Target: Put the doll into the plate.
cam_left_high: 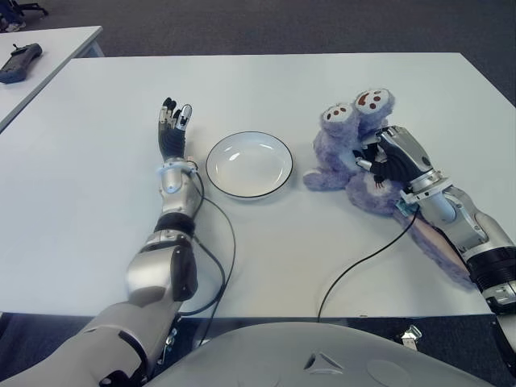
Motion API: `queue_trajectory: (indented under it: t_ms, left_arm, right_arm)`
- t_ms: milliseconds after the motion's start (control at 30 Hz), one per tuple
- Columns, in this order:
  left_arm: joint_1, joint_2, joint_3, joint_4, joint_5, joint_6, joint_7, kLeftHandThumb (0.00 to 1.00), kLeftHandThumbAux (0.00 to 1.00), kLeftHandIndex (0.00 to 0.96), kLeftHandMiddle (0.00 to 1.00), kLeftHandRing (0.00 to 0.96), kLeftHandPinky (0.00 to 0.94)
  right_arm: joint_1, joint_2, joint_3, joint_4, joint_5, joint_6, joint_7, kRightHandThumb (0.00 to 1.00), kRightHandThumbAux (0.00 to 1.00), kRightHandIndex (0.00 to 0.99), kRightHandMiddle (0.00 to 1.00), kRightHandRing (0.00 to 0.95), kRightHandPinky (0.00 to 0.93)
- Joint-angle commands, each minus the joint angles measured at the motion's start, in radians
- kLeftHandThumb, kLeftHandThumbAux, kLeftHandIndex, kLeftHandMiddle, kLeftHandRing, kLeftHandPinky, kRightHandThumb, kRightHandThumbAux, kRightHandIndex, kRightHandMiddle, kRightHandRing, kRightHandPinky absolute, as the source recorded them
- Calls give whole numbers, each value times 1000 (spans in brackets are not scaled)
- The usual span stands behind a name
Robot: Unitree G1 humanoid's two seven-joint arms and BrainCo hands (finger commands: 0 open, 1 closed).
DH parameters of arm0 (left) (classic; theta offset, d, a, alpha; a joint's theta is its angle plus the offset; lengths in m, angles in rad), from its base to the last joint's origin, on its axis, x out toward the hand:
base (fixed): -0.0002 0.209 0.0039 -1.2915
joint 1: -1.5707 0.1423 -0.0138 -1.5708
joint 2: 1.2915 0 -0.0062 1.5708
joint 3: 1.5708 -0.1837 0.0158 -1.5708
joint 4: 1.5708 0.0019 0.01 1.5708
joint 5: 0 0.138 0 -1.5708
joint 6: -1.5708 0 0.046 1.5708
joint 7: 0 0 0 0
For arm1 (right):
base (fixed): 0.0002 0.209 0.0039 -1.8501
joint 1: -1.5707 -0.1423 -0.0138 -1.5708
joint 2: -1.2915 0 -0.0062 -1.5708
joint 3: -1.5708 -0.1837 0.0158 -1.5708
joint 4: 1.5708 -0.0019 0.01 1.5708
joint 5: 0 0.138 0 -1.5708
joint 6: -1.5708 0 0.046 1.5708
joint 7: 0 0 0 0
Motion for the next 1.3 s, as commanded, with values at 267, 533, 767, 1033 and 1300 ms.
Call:
queue_trajectory:
  t_ms: [267, 533, 767, 1033, 1300]
  left_arm:
    - [324, -71, 39, 195, -39, -15, 5, 0, 516, 0, 12, 0, 0]
    - [323, -72, 36, 194, -35, -20, 12, 0, 503, 0, 14, 0, 0]
    - [324, -74, 34, 193, -33, -23, 15, 0, 498, 0, 11, 0, 0]
    - [323, -75, 37, 191, -36, -20, 14, 0, 497, 0, 13, 0, 0]
    - [324, -72, 39, 190, -39, -12, 12, 0, 499, 0, 14, 0, 0]
  right_arm:
    - [34, 53, 54, 139, -44, -81, 68, 435, 566, 607, 779, 757, 713]
    - [69, 3, 42, 24, 28, -25, 232, 359, 413, 112, 156, 224, 267]
    - [77, -13, 30, -52, 22, 69, 329, 333, 378, 4, 6, 102, 176]
    - [69, -6, 19, -79, 22, 115, 379, 321, 335, 0, 0, 13, 74]
    - [67, 5, -9, -85, 62, 128, 414, 342, 283, 0, 0, 0, 3]
